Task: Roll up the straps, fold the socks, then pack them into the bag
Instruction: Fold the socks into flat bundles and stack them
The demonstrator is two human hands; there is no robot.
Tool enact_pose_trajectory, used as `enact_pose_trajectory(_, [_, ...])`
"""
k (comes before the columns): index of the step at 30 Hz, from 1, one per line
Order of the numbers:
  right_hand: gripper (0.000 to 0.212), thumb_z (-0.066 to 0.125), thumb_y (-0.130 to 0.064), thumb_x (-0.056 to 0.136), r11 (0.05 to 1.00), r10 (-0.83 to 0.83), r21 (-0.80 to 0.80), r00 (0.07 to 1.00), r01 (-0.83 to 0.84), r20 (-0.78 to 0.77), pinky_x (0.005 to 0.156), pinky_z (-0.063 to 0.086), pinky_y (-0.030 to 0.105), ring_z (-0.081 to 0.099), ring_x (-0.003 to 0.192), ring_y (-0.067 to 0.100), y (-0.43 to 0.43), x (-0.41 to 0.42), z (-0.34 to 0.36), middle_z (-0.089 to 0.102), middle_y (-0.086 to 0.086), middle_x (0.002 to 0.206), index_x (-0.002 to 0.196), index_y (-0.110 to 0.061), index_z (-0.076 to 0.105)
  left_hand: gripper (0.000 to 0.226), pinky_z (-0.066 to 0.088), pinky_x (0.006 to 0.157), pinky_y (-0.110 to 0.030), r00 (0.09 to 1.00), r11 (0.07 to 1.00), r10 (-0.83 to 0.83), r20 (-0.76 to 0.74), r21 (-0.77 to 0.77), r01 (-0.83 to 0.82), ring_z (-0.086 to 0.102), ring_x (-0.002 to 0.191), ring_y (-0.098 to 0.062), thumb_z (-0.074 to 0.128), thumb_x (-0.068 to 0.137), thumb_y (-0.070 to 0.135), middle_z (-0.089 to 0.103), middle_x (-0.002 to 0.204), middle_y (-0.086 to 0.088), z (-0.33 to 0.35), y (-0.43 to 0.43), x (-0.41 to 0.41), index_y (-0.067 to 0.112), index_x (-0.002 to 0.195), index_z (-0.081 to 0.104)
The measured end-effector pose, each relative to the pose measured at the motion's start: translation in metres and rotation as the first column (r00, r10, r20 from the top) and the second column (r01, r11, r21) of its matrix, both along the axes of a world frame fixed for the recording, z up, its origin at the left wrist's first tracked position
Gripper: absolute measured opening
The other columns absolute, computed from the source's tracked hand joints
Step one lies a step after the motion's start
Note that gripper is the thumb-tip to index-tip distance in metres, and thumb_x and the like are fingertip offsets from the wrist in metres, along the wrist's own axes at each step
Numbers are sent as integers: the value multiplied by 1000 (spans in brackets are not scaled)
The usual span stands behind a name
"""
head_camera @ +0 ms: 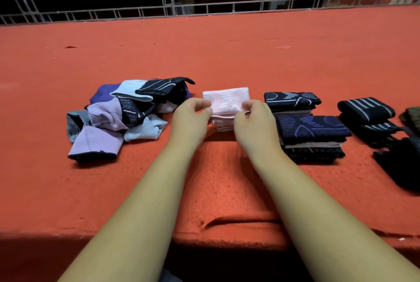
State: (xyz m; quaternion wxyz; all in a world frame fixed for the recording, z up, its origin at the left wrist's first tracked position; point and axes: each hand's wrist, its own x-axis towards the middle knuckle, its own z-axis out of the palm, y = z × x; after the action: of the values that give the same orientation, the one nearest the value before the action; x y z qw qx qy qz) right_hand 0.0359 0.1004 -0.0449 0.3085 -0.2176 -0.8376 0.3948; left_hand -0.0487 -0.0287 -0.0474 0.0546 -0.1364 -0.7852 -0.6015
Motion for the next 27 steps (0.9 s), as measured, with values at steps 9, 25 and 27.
enact_pose_trajectory(9, [48,51,-4,95,1000,21,-10,982,-19,189,115,29,27,49,139,30,15,-17,-30,53,17,148,143,-2,59,52,42,95,-17,988,937,-126,-87,-337,90,65,119,-16,79,88,12,70,135,1,-46,20,-20,18,137,66])
enact_pose_trajectory(25, [61,48,-14,99,997,69,-35,955,-62,289,117,36,36,49,142,30,19,-18,-34,50,12,155,159,-25,47,59,38,93,-18,988,929,-3,-154,-366,-54,64,126,-20,71,88,1,70,136,-1,-51,24,-30,21,142,60])
enact_pose_trajectory(27, [62,47,-14,99,997,73,-27,952,-69,297,117,36,35,48,143,29,21,-19,-35,49,12,156,160,-25,45,56,36,89,-16,988,926,-4,-157,-373,-55,64,125,-20,71,88,2,71,135,-1,-51,23,-29,20,140,61])
